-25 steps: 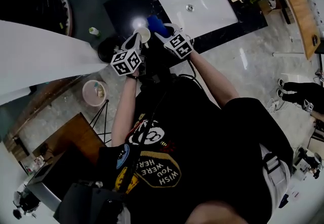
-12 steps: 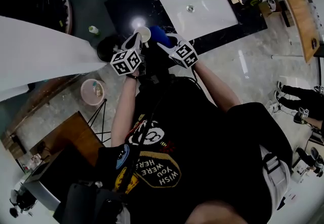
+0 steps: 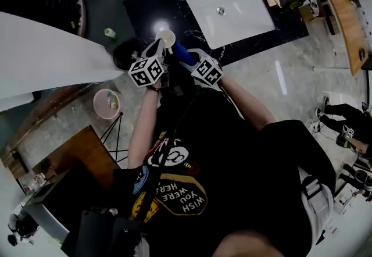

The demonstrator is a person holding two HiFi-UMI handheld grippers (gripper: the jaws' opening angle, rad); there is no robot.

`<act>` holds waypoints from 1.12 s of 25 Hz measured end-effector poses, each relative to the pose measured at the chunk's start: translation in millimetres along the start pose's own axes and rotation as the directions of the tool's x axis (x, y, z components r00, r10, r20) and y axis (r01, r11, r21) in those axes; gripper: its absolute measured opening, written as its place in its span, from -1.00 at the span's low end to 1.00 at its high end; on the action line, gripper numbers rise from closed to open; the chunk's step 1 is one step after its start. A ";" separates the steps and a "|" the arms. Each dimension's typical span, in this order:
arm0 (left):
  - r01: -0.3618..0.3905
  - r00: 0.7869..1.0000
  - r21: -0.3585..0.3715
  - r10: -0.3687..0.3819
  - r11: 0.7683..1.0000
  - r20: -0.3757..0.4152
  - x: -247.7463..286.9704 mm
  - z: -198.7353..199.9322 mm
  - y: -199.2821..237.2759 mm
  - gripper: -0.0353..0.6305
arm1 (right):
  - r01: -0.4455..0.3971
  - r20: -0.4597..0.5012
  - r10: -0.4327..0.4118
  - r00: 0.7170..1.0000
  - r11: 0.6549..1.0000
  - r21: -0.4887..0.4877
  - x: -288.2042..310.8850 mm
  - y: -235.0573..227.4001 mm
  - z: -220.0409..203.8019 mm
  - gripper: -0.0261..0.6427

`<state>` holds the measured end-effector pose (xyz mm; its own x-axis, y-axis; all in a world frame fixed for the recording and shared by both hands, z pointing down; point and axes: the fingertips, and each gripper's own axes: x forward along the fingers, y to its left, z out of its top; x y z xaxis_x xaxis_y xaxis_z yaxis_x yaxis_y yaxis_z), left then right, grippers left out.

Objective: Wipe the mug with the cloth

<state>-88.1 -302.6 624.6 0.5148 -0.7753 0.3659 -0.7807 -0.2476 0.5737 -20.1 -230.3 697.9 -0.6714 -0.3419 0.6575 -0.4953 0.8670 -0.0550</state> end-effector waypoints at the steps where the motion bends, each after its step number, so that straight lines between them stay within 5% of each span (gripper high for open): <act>1: -0.001 1.000 0.002 0.001 1.000 -0.001 -0.7 0.6 0.3 -0.88 | -0.007 0.028 0.007 1.000 1.000 0.009 -4.5 2.4 1.7 -0.52; 7: -0.019 1.000 -0.013 0.019 1.000 0.019 -9.6 6.2 8.4 -0.88 | 0.111 0.158 -0.139 0.978 0.978 0.177 -9.8 -76.3 62.7 -0.52; 12: -0.013 1.000 -0.010 0.013 1.000 0.010 -5.2 1.3 3.5 -0.88 | 0.126 -0.070 -0.122 0.990 0.991 0.055 22.1 -72.5 46.7 -0.52; 18: 0.055 0.998 0.018 -0.055 0.998 -0.022 3.6 -6.0 -17.2 -0.88 | -0.044 0.077 0.042 0.996 0.999 0.028 -10.5 -9.0 36.3 -0.52; 24: -0.051 0.998 0.019 0.050 0.998 0.042 -8.2 9.5 1.7 -0.88 | 0.152 0.115 -0.176 0.978 0.969 0.194 -15.4 -103.4 72.9 -0.52; 28: -0.073 0.997 0.003 0.073 0.997 0.029 -6.4 9.9 12.8 -0.88 | 0.062 0.011 -0.063 0.998 0.996 0.068 6.5 -82.3 66.9 -0.52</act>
<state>-105.0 -306.5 622.3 0.4458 -0.8079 0.3855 -0.8174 -0.1918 0.5433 -20.6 -328.1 656.4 -0.6449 -0.3992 0.6517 -0.5720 0.8177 -0.0651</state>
